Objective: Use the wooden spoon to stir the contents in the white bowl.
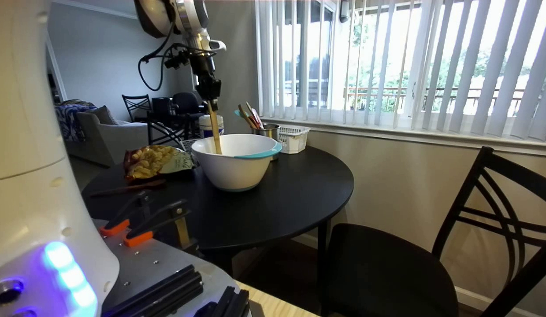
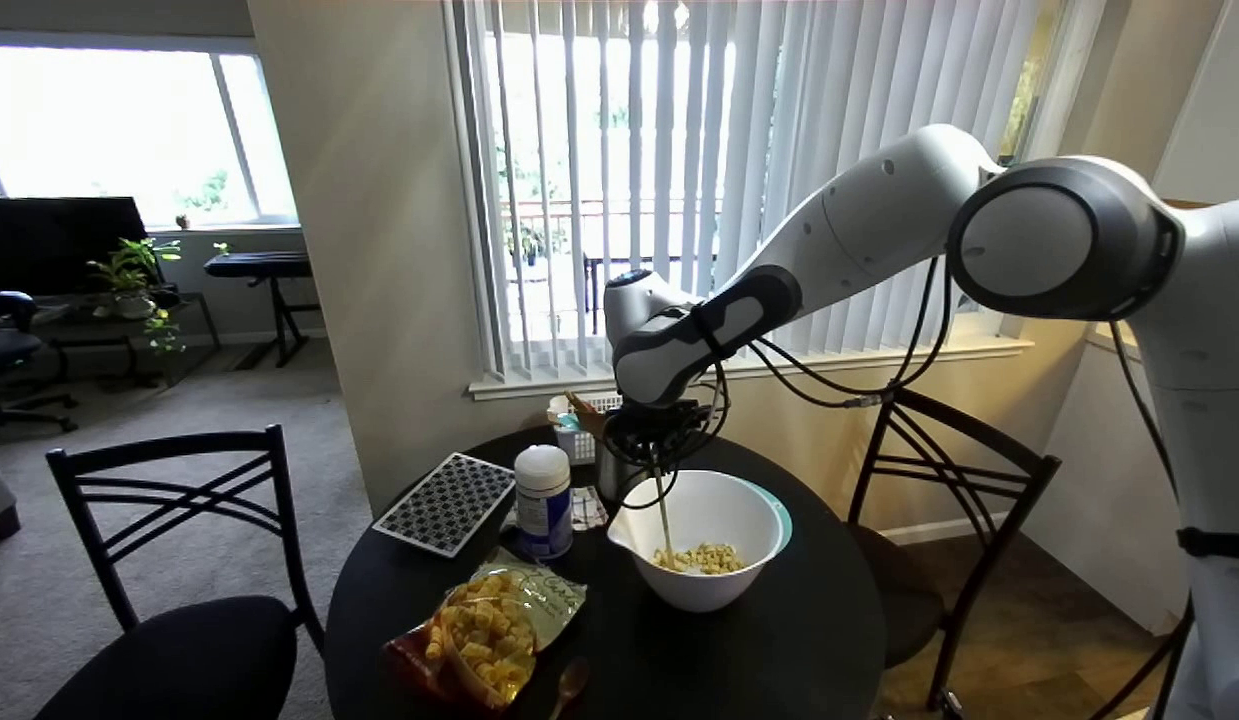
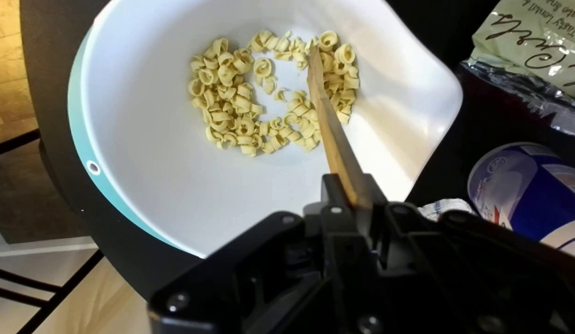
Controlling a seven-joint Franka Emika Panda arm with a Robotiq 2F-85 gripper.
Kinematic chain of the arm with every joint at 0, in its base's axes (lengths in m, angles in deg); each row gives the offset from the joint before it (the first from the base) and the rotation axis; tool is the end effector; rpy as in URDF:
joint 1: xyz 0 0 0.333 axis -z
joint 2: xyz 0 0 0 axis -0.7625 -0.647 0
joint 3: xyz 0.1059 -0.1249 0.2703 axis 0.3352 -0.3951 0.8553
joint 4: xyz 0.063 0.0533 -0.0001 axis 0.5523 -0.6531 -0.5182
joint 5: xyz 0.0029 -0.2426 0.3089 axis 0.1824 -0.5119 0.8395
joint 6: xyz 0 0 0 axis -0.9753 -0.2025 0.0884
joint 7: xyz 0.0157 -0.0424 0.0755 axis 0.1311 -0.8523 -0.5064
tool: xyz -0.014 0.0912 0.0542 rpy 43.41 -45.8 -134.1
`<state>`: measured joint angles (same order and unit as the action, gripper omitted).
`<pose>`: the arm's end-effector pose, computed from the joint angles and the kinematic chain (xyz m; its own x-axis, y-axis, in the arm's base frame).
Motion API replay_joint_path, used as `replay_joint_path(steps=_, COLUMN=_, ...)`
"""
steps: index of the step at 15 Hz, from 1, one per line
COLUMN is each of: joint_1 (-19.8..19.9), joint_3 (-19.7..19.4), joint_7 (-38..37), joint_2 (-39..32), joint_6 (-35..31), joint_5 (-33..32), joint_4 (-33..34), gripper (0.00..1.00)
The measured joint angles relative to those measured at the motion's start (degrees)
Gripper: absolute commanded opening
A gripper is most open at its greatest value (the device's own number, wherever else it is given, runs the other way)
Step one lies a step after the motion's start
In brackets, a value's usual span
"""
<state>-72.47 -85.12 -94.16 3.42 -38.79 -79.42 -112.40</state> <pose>0.5867 0.2908 0.2870 0.9502 -0.2889 0.1171 -0.3042 -0.9413 0.1466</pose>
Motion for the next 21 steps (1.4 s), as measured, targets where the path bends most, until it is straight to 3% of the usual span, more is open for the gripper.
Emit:
replay_joint_path(steps=9, joint_1=0.46, joint_3=-1.93, joint_7=-8.73, joint_2=0.04, joint_6=-0.79, joint_5=1.30, joint_4=0.03, gripper=0.03)
replay_joint_path(steps=16, joint_1=0.67, joint_3=-2.06, joint_7=-10.75, joint_2=0.08, joint_6=-0.79, joint_5=1.36, joint_4=-0.02, gripper=0.03)
replay_joint_path(steps=17, joint_1=0.70, joint_3=-2.06, joint_7=-10.92, joint_2=0.09, joint_6=-0.79, joint_5=1.37, joint_4=-0.03, gripper=0.28)
replay_joint_path(steps=18, joint_1=0.72, joint_3=-2.06, joint_7=-11.06, joint_2=0.11, joint_6=-0.79, joint_5=1.37, joint_4=-0.06, gripper=0.37)
replay_joint_path(steps=21, joint_1=0.95, joint_3=-2.38, joint_7=-11.15, joint_2=0.07, joint_6=-0.77, joint_5=1.36, joint_4=-1.28, gripper=0.55)
